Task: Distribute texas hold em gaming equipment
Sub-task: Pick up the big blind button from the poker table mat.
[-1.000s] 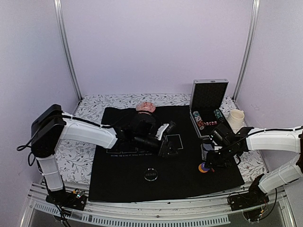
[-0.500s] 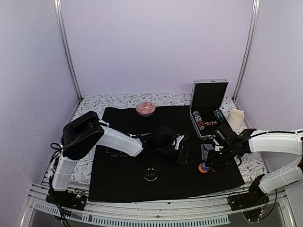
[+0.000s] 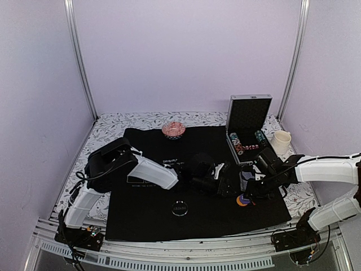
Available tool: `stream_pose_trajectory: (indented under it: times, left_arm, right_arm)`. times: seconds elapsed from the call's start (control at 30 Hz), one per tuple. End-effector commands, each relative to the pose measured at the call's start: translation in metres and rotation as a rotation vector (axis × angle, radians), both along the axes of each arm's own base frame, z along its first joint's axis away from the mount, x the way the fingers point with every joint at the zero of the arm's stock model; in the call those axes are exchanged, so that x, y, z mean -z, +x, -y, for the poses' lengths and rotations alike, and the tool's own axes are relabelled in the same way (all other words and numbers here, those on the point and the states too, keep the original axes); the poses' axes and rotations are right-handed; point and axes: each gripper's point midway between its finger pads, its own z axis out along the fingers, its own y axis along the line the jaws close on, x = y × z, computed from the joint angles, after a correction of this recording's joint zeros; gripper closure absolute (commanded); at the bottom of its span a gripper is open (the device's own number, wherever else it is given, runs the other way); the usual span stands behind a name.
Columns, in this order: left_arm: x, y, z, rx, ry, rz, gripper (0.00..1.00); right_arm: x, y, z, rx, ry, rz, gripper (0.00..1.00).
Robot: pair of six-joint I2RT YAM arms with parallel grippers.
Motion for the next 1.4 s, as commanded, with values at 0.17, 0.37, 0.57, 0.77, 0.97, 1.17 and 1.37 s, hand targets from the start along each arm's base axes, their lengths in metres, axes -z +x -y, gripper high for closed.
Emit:
stream_pose_trajectory:
  times: [0.17, 0.37, 0.57, 0.77, 0.97, 1.17, 1.37]
  left_arm:
    - [0.017, -0.025, 0.011, 0.073, -0.009, -0.059, 0.55]
    - [0.016, -0.031, 0.013, 0.100, -0.022, -0.069, 0.58]
    - [0.019, -0.037, 0.015, 0.125, -0.032, -0.073, 0.58]
    - [0.028, -0.044, 0.014, 0.142, -0.030, -0.106, 0.65]
    - [0.015, -0.044, 0.017, 0.157, -0.063, -0.081, 0.89]
    - [0.009, -0.045, 0.016, 0.173, -0.082, -0.070, 1.00]
    - [-0.027, -0.033, -0.002, 0.148, -0.110, 0.063, 1.00]
  right_arm:
    - [0.007, -0.003, -0.005, -0.009, 0.039, -0.023, 0.72]
    - [0.010, -0.008, -0.007, -0.008, 0.062, -0.039, 0.74]
    - [0.011, -0.011, -0.007, -0.006, 0.068, -0.045, 0.75]
    - [0.011, -0.010, -0.006, -0.002, 0.073, -0.041, 0.75]
    - [0.014, -0.013, -0.004, 0.004, 0.067, -0.049, 0.75]
    - [0.007, -0.013, 0.000, 0.013, 0.054, -0.038, 0.75]
    - [-0.043, -0.004, -0.006, -0.019, 0.115, 0.069, 0.71]
